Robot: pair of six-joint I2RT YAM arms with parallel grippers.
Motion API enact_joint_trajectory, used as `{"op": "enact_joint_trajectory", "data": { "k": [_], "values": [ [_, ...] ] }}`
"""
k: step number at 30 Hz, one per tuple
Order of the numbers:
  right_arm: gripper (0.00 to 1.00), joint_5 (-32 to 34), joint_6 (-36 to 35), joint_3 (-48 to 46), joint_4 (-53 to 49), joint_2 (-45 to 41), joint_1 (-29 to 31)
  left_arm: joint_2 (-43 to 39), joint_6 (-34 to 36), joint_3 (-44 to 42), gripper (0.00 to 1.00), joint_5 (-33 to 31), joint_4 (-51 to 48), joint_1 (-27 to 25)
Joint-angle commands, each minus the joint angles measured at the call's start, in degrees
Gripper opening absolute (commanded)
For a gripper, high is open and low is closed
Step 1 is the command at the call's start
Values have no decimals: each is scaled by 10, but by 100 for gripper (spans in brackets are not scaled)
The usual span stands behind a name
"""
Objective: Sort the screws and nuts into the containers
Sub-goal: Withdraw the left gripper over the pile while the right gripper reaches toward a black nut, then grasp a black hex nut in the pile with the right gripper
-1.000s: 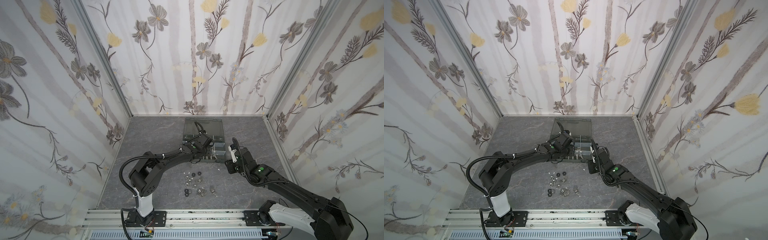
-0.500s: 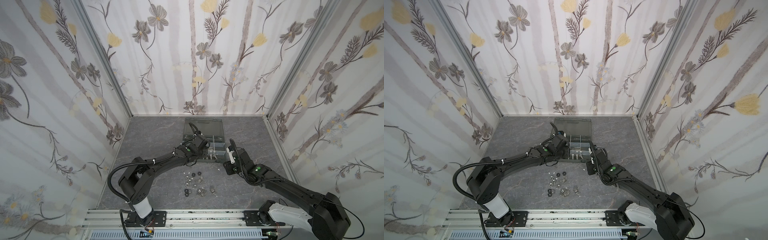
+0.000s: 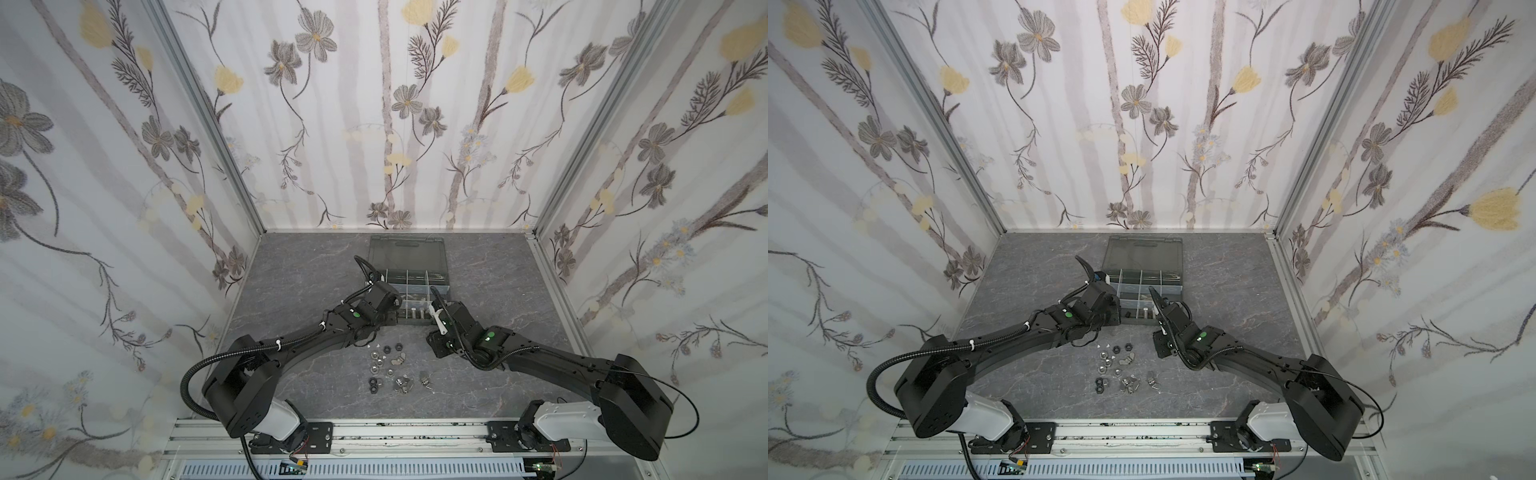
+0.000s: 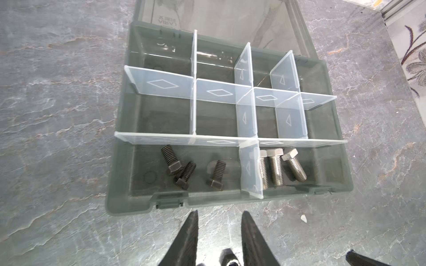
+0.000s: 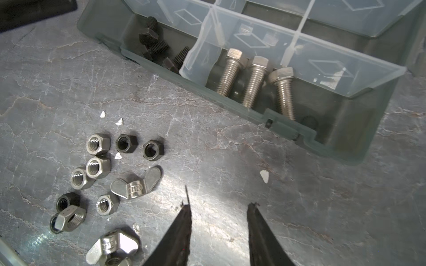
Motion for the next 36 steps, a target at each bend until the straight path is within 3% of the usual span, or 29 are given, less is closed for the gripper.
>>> {"op": "enact_joint_trajectory", "data": {
  "k": [1,17,36],
  "values": [
    [41,-2,7,18,26,24,16,-27,-20,-25,34,-21,4,7],
    [45,-10,-4,112,12,152,67,-178,-63,-160,36,-27,4,34],
    [44,3,-22,192,-24,255,86,-207,-78,-194,37,-20,4,37]
  ]
}}
